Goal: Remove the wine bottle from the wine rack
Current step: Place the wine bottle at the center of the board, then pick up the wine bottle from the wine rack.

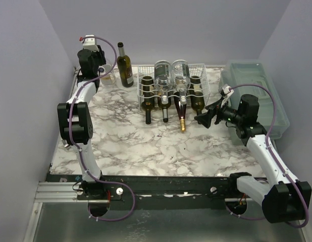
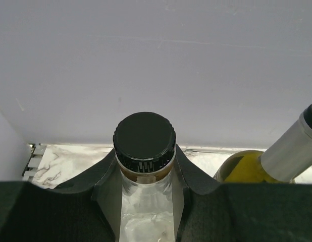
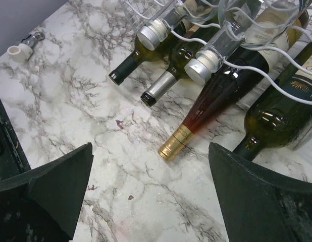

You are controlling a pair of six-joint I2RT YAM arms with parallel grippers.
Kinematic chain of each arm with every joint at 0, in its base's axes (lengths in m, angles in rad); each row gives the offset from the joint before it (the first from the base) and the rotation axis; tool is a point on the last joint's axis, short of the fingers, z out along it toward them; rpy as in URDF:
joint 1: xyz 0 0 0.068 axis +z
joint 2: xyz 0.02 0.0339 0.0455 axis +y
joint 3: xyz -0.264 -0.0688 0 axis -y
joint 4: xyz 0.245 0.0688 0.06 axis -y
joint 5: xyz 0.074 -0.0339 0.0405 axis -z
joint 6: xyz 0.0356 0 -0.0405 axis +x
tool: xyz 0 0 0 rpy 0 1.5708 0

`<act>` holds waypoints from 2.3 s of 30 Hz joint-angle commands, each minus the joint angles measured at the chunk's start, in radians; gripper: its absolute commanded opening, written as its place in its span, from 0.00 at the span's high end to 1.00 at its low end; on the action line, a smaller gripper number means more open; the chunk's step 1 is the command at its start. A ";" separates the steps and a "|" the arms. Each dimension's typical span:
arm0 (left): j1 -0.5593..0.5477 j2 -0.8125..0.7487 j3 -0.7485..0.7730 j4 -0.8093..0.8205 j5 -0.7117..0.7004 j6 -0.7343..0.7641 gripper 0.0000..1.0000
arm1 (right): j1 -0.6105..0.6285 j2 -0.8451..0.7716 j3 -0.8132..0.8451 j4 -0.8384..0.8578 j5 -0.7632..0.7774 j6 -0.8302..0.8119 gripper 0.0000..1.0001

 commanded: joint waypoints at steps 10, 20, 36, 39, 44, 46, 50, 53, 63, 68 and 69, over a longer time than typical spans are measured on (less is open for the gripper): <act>-0.001 0.071 0.184 0.233 -0.032 -0.065 1.00 | -0.003 0.030 0.024 -0.037 -0.021 -0.026 0.00; -0.007 0.118 0.193 0.236 -0.027 -0.056 0.86 | -0.003 0.048 0.026 -0.043 -0.013 -0.035 0.00; -0.017 0.083 0.140 0.237 -0.044 -0.017 0.11 | -0.003 0.047 0.025 -0.042 -0.005 -0.041 0.00; -0.016 0.054 0.131 0.237 -0.040 -0.010 0.08 | -0.003 0.045 0.023 -0.041 -0.002 -0.041 0.00; -0.017 -0.002 0.111 0.238 -0.058 0.003 0.01 | -0.003 0.036 0.021 -0.035 0.005 -0.044 0.01; -0.016 -0.032 0.100 0.238 -0.081 0.006 0.01 | -0.003 0.035 0.019 -0.035 0.006 -0.046 0.00; -0.016 -0.087 0.081 0.233 -0.088 0.012 0.01 | -0.003 0.034 0.018 -0.035 0.012 -0.051 0.00; -0.016 -0.128 0.065 0.225 -0.082 0.012 0.01 | -0.003 0.033 0.016 -0.035 0.016 -0.055 0.00; -0.016 -0.300 -0.077 0.184 -0.091 -0.077 0.01 | -0.004 0.024 0.009 -0.030 0.018 -0.068 0.00; -0.017 -0.435 -0.265 0.174 -0.098 -0.179 0.01 | -0.003 0.022 0.005 -0.025 0.016 -0.076 0.00; -0.017 -0.461 -0.305 0.174 -0.095 -0.200 0.01 | -0.003 0.020 0.003 -0.024 0.015 -0.078 0.01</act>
